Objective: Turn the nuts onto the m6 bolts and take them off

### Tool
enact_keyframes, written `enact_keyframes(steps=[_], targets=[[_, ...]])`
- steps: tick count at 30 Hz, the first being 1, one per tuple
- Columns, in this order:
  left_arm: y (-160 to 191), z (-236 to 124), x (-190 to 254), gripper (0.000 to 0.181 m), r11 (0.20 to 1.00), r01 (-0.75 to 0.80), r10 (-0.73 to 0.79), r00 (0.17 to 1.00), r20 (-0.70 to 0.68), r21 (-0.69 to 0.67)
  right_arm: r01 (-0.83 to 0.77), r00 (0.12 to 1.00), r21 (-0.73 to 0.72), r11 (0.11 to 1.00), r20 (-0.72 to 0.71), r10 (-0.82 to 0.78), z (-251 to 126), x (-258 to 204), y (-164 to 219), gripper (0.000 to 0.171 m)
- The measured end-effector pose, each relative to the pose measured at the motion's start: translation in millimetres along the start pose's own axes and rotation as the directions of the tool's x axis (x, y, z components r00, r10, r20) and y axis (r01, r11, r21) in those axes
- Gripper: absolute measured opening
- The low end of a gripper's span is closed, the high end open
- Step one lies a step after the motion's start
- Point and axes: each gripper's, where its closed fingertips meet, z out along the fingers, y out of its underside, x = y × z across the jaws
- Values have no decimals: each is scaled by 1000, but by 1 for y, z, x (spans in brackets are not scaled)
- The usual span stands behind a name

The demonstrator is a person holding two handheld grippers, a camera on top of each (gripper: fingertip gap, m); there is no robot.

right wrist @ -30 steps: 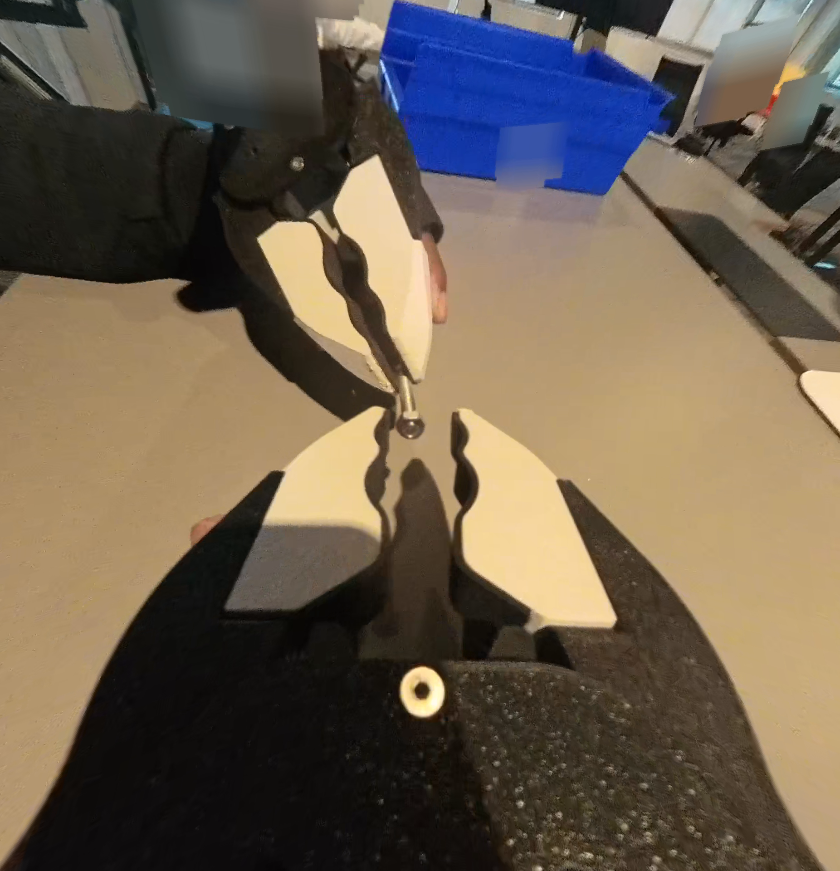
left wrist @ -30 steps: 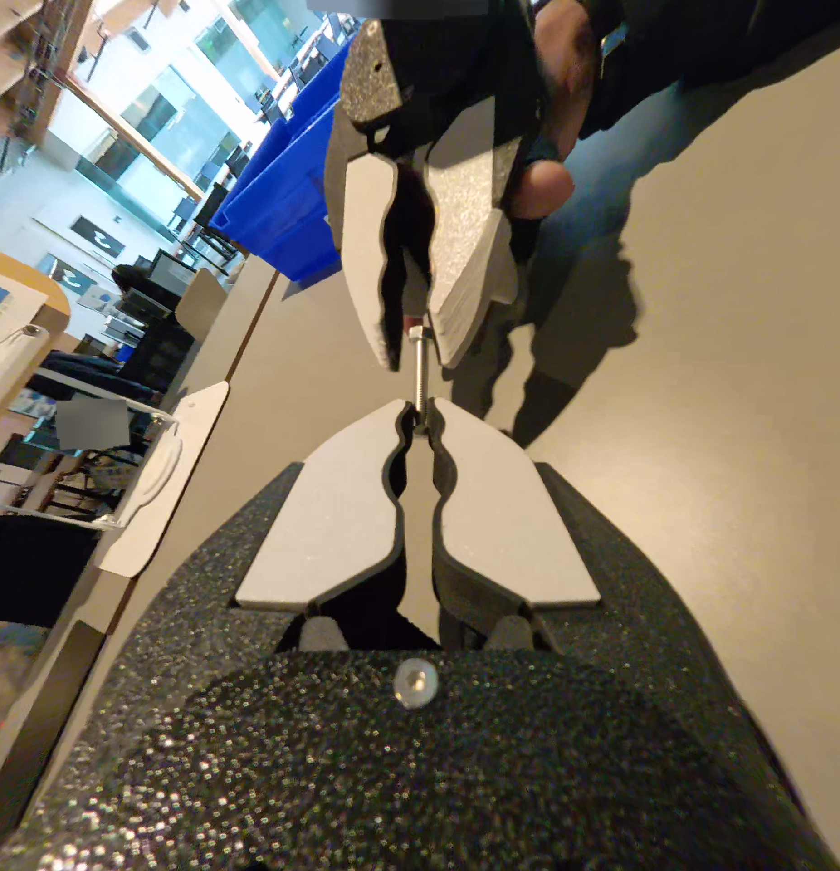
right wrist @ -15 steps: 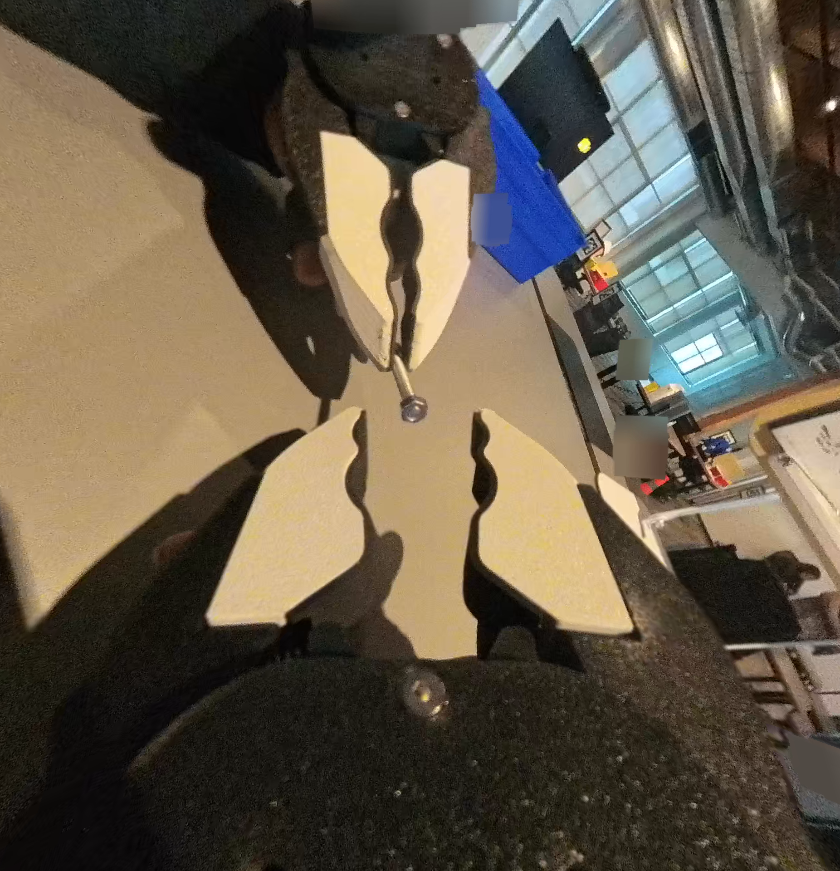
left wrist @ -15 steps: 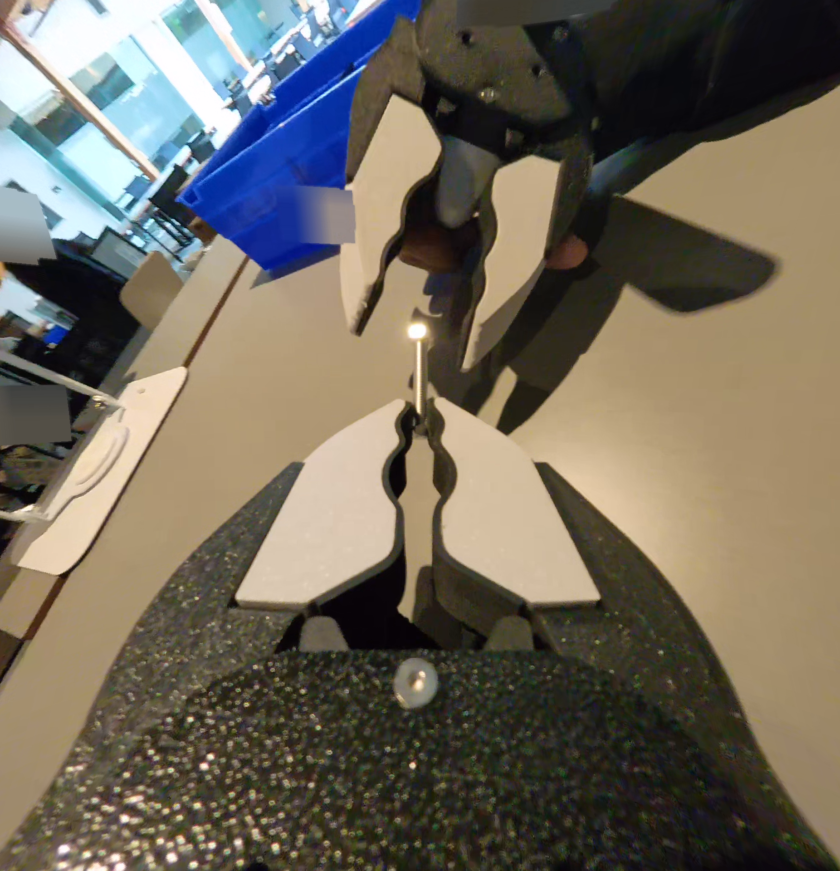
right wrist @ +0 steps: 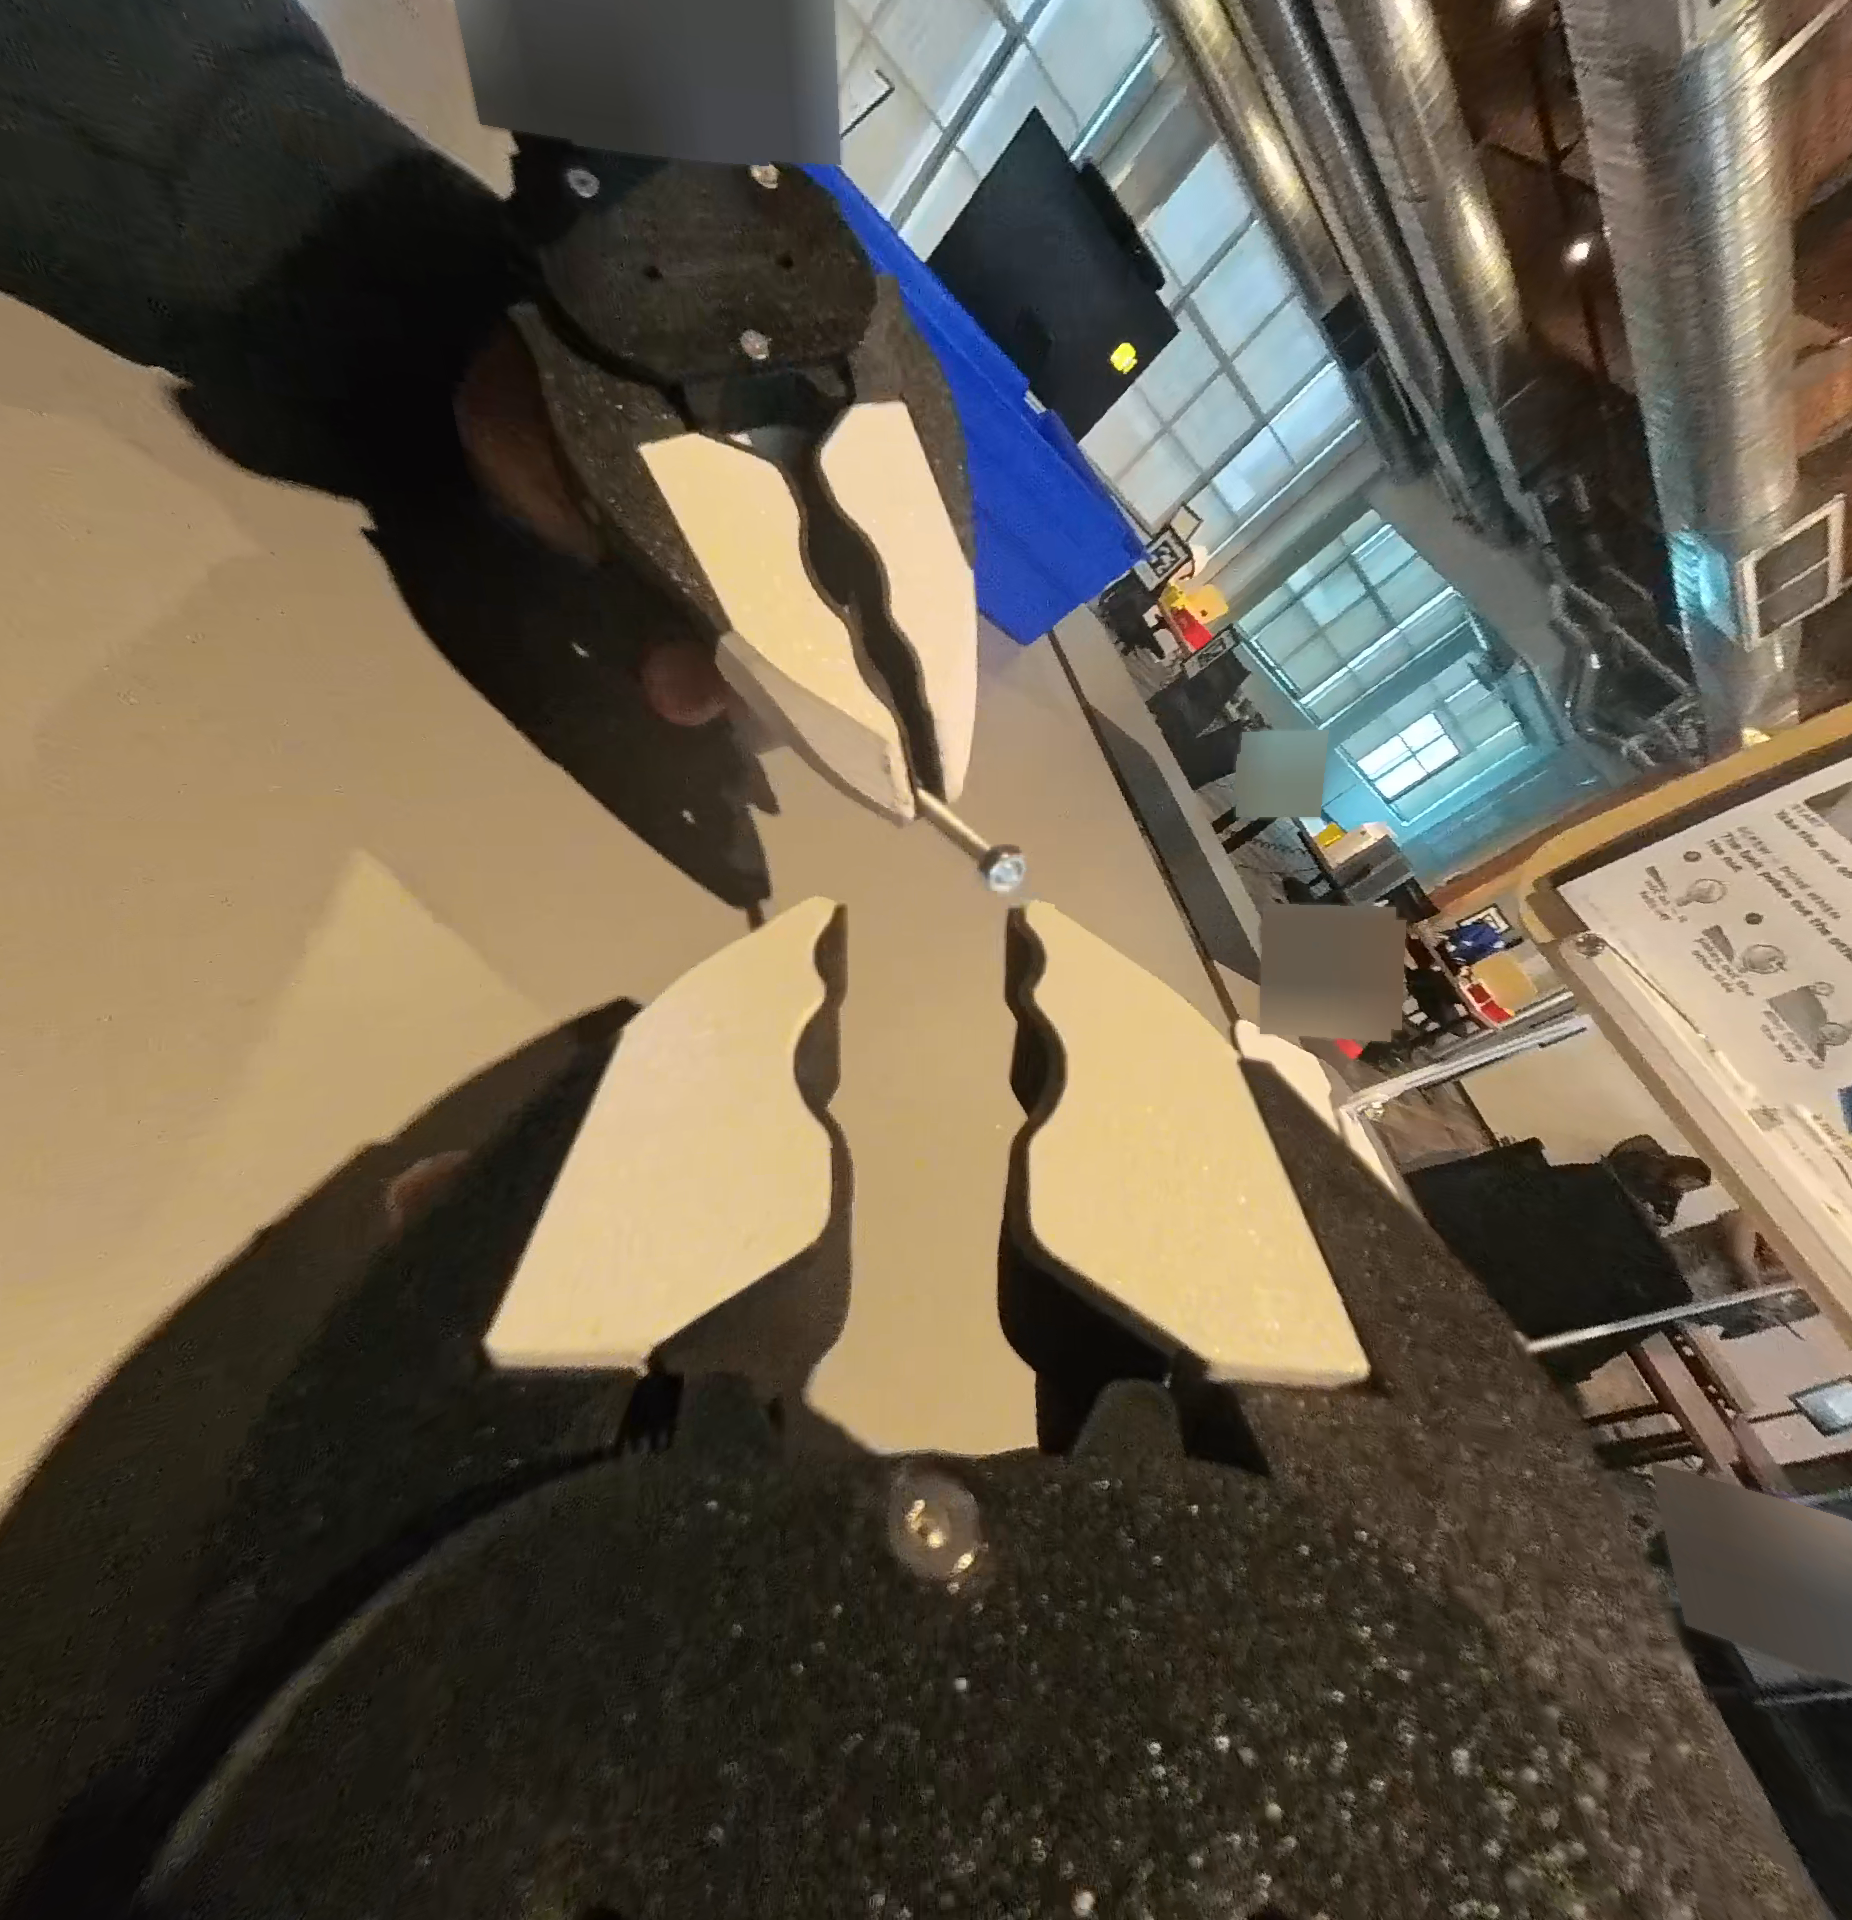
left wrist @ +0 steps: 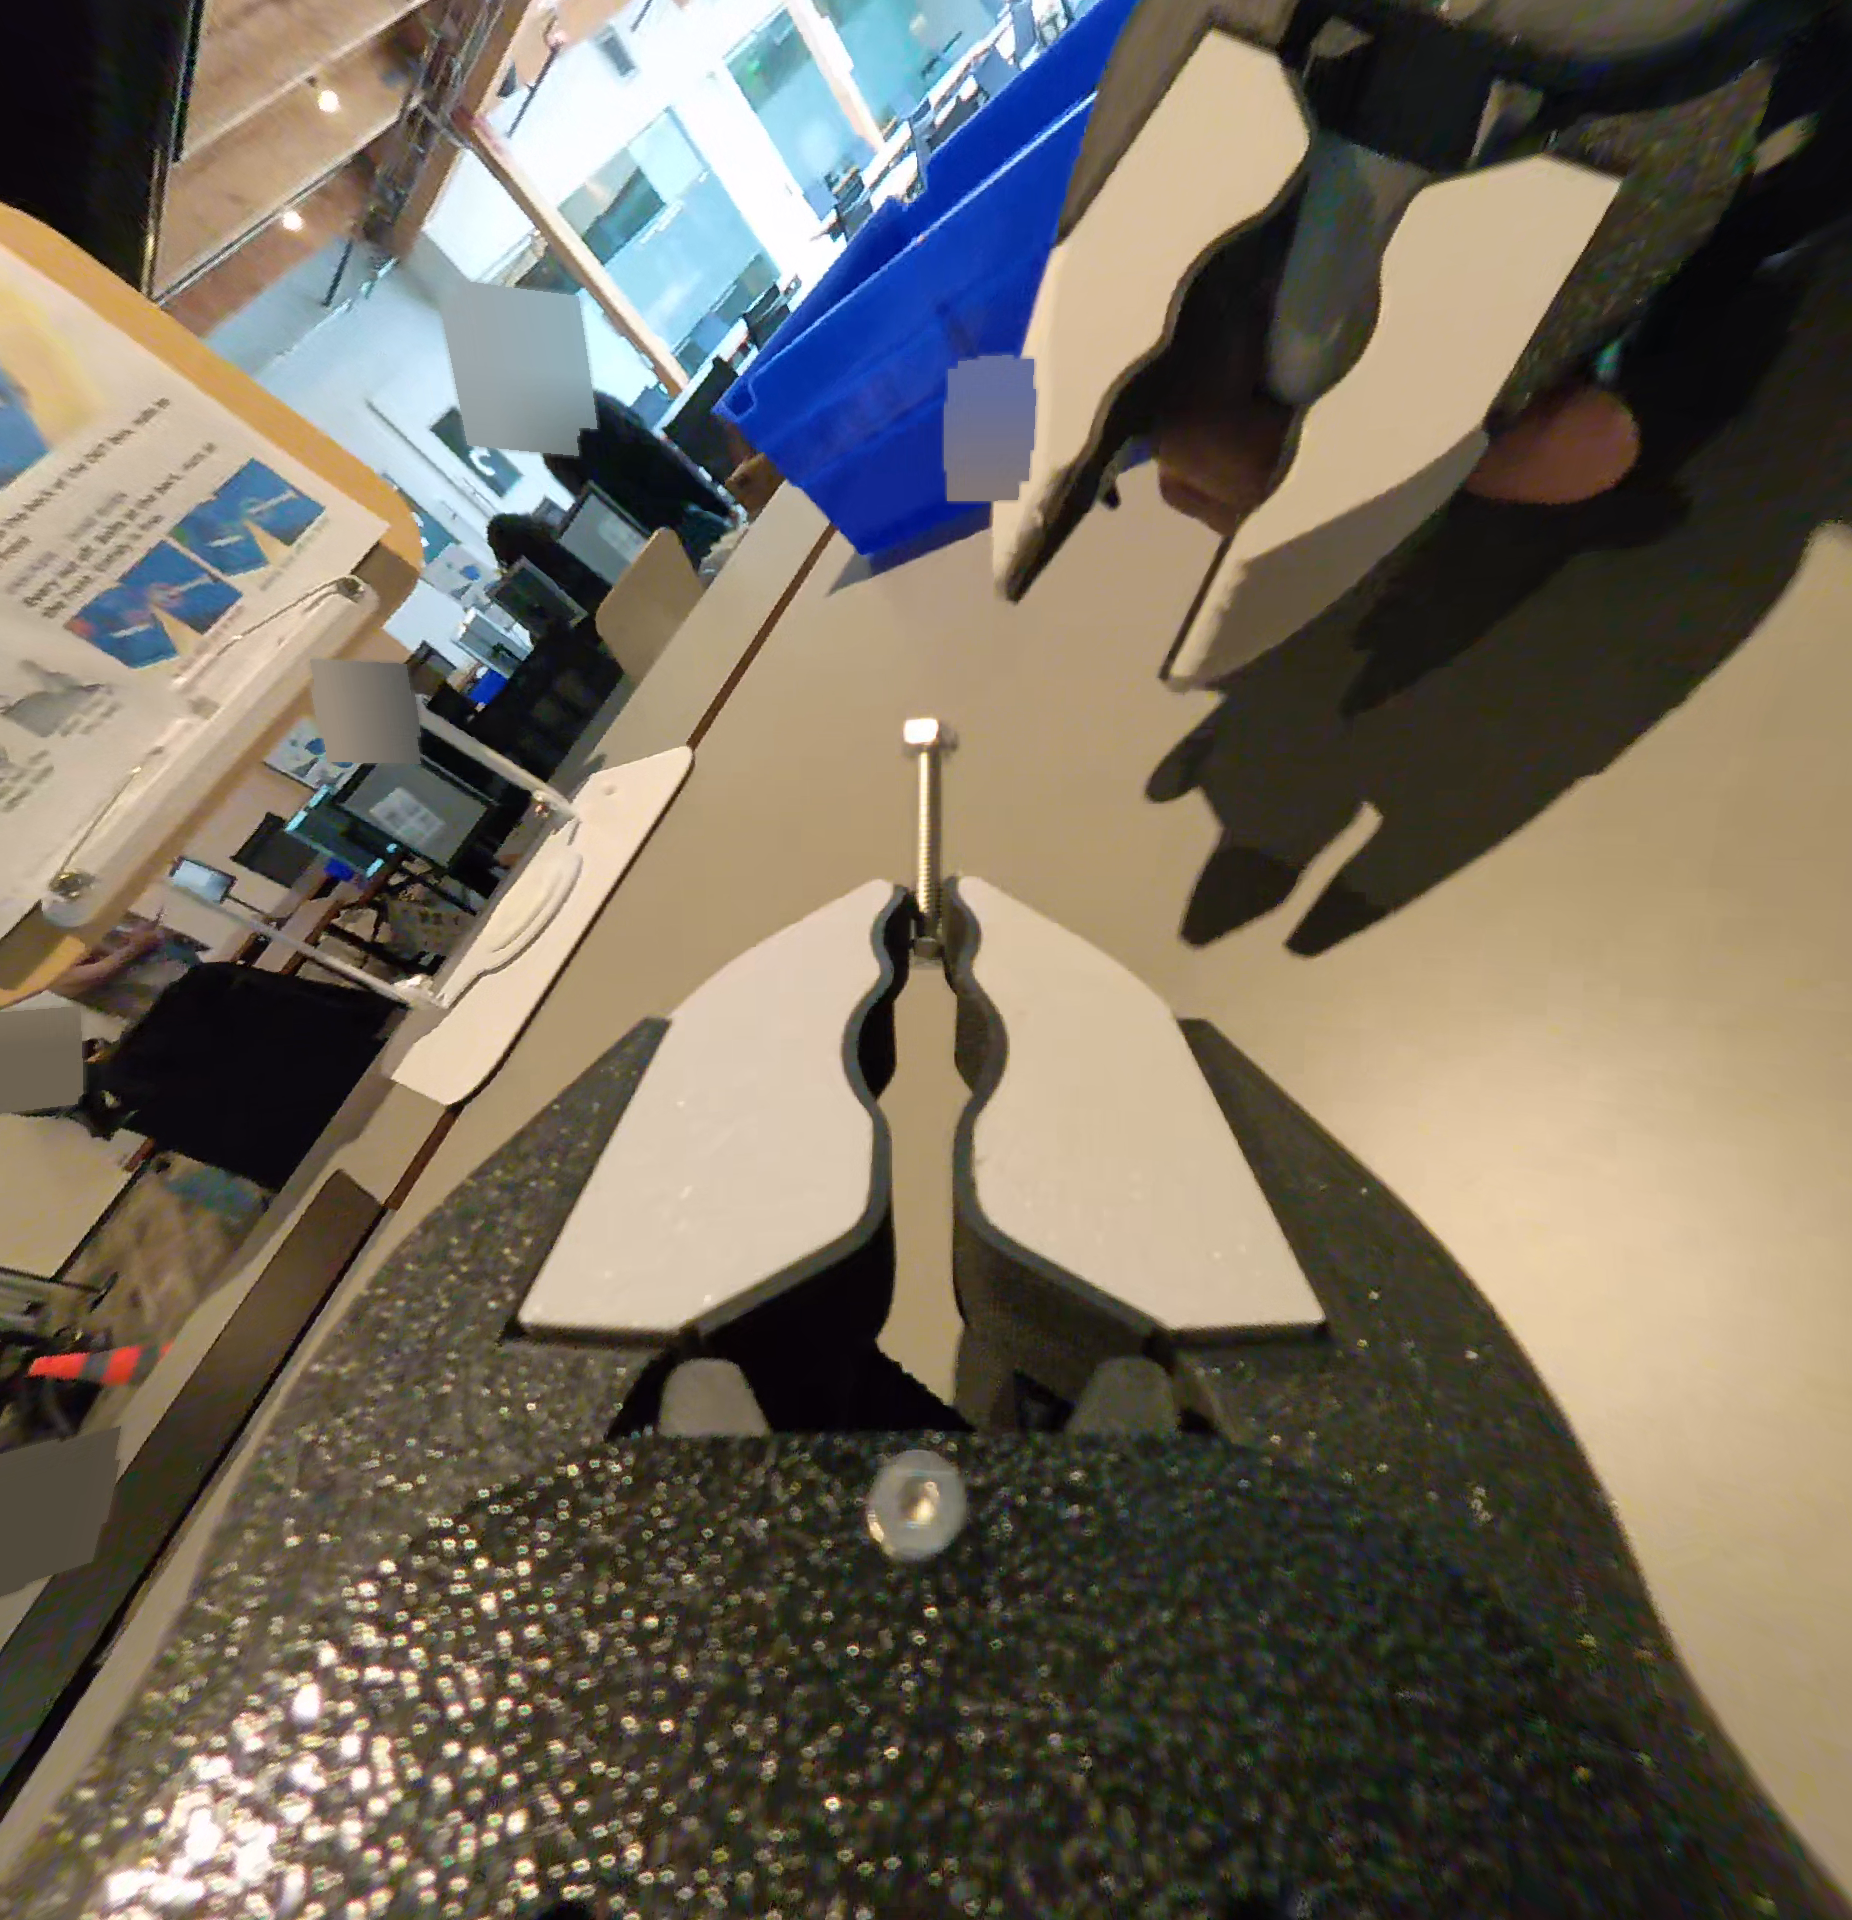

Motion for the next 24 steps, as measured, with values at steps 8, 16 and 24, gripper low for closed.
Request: enact_keyframes(steps=[8,16,24], targets=[[4,-2,-7,5,1000,5,-4,1000,26,-3,-23,997,0,1000,-69,23,-4,13,2,27],[3,-1,-3,5,1000,-8,9,1000,15,-8,-7,998,-14,1000,-55,7,-2,6,0,25],[5,0,-6,5,999,-24,25,999,33,-23,-47,996,10,999,-71,48,-2,11,0,23]])
